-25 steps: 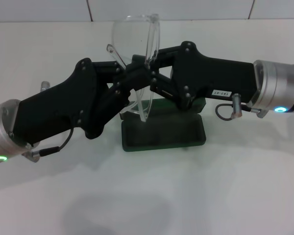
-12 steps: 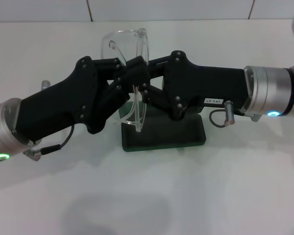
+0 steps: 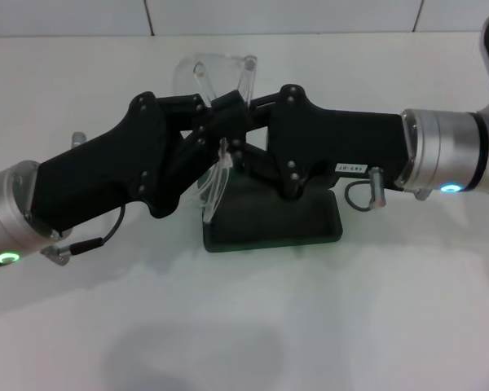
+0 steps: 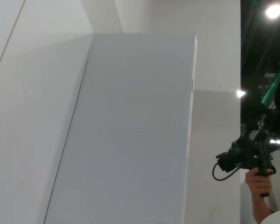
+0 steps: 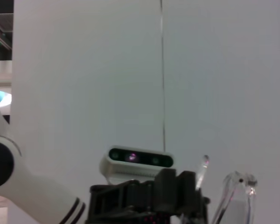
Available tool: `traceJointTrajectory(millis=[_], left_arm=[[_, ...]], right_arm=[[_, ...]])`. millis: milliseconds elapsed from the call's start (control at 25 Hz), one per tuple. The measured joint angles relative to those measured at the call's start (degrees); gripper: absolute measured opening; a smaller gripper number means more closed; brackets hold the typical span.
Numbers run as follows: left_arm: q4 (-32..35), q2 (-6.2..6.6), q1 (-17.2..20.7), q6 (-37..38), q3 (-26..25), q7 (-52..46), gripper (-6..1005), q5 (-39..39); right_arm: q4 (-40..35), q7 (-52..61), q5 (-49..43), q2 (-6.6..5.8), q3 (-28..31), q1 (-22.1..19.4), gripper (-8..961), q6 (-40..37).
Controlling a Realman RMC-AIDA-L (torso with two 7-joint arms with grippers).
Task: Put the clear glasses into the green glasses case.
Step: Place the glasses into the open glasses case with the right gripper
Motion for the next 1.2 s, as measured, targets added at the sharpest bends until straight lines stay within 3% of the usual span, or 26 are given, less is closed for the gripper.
traceJointTrajectory(millis=[520, 1200], left_arm=[[0.09, 0.4, 0.17, 2.64, 0.09, 0.0, 70, 0.35], [-0.6, 0.09, 0.36, -1.48, 0.01, 0.69, 71, 0.47]], right_arm=[[0.03, -0.37, 0.33, -0.01, 1.19, -0.48, 139, 0.6], [-0.02, -0.4, 0.38, -0.01, 0.66, -0.6, 143, 0.33]])
